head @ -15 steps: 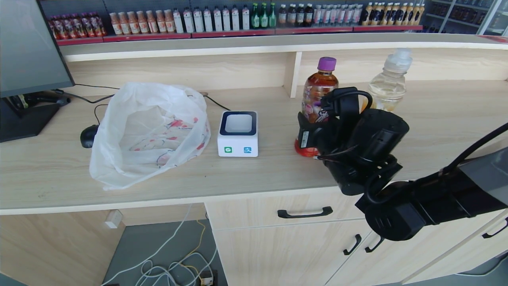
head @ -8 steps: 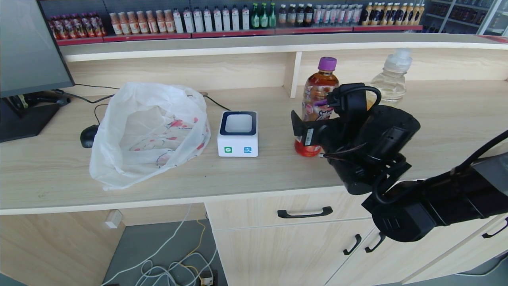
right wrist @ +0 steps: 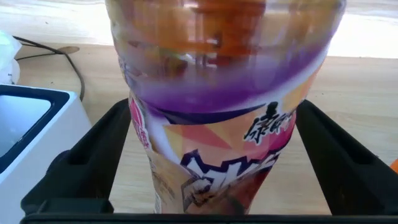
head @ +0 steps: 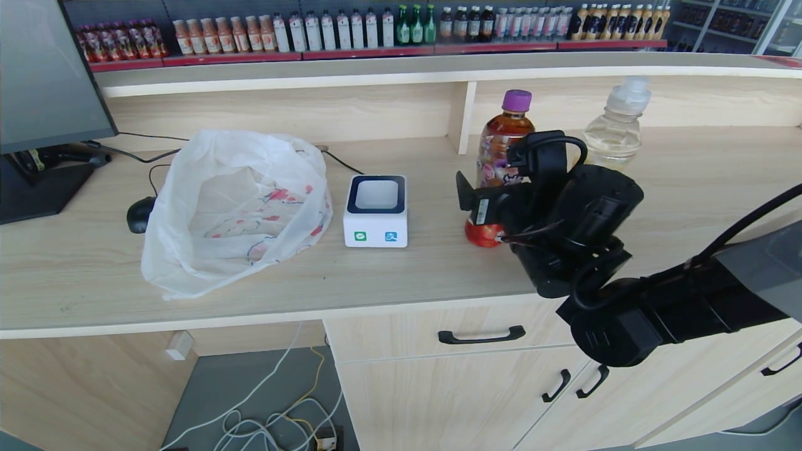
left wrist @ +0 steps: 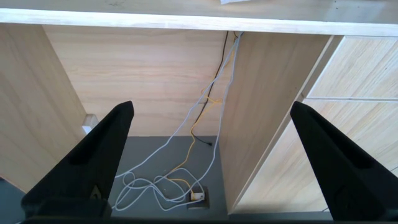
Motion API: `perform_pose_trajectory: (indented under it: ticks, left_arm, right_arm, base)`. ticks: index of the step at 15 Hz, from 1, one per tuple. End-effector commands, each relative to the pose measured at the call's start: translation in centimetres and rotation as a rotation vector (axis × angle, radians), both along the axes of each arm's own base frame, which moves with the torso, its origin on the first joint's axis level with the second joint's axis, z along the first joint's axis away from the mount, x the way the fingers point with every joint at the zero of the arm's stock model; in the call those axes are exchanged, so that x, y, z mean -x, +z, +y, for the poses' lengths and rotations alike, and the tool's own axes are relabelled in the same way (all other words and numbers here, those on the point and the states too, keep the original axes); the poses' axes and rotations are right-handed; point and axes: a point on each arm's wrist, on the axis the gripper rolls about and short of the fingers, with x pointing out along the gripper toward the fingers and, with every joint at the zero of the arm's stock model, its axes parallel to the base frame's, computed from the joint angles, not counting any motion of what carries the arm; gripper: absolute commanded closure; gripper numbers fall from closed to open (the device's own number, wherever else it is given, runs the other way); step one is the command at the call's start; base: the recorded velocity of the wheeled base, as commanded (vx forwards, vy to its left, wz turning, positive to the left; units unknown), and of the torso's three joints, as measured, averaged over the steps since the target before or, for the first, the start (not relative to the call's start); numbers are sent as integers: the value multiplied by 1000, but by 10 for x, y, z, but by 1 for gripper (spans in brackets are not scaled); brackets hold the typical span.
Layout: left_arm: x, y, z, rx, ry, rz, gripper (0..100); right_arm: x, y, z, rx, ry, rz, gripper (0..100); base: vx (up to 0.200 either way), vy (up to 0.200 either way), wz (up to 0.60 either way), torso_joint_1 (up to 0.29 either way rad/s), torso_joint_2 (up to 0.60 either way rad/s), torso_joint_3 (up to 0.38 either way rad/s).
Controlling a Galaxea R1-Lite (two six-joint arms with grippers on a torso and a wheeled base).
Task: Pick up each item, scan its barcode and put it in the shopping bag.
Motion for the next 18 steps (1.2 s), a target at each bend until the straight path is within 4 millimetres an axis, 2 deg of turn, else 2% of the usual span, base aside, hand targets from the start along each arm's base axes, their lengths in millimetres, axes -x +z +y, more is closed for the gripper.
perform_pose_trajectory:
  ticks: [1,7,8,18]
  left_arm:
    - [0,0,0,1,0,0,0]
    - [0,0,0,-1,0,0,0]
    - [0,0,0,-1,0,0,0]
    - [0,0,0,1,0,0,0]
  right_arm:
    - [-6,-8,1,10,-5,12,0]
    - [-15,-2,-12,26,-19,-18,0]
    - [-15,-2,-12,22,-16,-24,100]
    - [-12,8,-7,4,5,-56,100]
  base:
    - [0,0,0,0,0,0]
    - [0,0,0,0,0,0]
    - [0,0,0,0,0,0]
    - [0,0,0,0,0,0]
